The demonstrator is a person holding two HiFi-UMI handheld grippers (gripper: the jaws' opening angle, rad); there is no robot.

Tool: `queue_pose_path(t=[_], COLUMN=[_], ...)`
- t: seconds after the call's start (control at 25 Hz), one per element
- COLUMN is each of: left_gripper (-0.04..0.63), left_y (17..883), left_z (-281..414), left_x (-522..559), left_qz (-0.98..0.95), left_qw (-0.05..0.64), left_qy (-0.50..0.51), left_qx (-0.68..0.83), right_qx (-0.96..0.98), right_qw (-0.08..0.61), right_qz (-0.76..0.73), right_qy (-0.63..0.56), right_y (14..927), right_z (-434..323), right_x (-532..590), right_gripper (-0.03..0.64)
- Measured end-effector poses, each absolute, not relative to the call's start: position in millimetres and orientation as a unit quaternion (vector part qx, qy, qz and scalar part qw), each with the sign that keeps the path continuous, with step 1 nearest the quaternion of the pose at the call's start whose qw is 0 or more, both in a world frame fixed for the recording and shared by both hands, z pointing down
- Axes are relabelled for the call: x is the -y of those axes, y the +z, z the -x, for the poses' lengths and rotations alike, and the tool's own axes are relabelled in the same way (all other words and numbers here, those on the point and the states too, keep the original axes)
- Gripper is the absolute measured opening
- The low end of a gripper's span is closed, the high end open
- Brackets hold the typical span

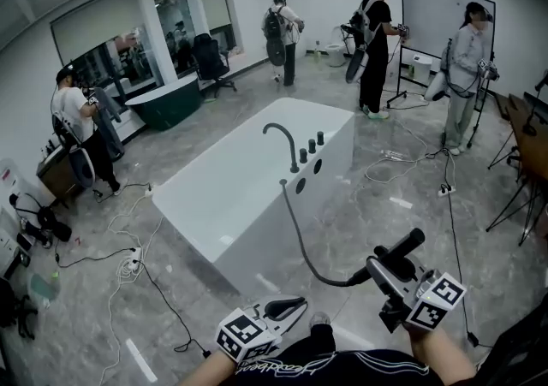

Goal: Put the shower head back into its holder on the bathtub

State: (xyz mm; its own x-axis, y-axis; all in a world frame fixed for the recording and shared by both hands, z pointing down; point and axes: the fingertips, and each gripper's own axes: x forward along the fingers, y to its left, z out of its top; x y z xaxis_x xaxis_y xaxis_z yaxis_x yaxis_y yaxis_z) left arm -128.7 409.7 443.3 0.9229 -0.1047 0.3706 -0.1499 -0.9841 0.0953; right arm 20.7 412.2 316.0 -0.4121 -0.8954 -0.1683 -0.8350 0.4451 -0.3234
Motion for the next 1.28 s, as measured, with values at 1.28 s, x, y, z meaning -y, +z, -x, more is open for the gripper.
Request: queue_pose_path(t=[1.28], left_gripper=[0.110], left_y=[625.6], left_z=[-17.7], left_x=[-122.5], left_qz=[-0.949], left_qw=[0.057], left_qy=[0.308], left_qx=[-0.036], right_qx=[-0.826], right_qw=[0.242], right_qz=[0.492], right_qy=[-0.129], right_y=[224.8], right_z=[-99.0], right_x=[-165.0], right_gripper=[0.130])
